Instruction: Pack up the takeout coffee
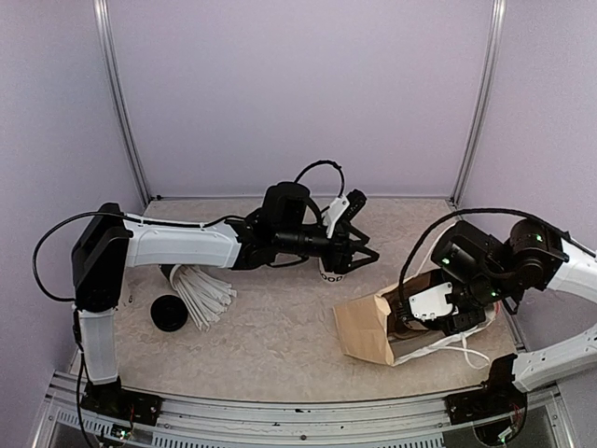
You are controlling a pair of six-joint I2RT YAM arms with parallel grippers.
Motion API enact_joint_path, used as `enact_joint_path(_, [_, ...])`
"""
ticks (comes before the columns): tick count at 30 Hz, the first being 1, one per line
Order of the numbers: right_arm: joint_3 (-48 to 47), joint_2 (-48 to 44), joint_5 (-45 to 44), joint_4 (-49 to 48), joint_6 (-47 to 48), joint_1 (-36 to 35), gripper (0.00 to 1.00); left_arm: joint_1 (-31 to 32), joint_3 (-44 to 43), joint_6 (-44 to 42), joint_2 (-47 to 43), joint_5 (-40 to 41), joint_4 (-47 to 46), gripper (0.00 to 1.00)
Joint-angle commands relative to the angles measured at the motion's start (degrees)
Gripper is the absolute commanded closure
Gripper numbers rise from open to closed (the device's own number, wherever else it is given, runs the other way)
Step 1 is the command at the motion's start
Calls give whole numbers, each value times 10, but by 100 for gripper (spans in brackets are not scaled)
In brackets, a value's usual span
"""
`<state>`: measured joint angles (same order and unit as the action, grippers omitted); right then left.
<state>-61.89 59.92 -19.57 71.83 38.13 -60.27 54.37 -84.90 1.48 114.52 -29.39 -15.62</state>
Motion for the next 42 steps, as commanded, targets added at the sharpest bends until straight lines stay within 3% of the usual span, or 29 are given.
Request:
enact_joint_path(1, [25,-26,45,-10,37,-6,62,5,-12,-31,21,-29,15,39])
enact_joint_path(7, [39,-24,62,-4,31,-6,62,8,-26,-41,34,-39,32,39])
enact_joint_path(18, [75,-38,-45,-94,44,-6,65,8,-33,-44,49,-54,38,39])
enact_joint_path(36, [118,-66,-9,-125,60,-6,67,6,-23,-40,56,-72,29,40])
enact_joint_path(42, [158,-91,-47,-182,88,-6,68,4,-14,-47,54,-63,29,40])
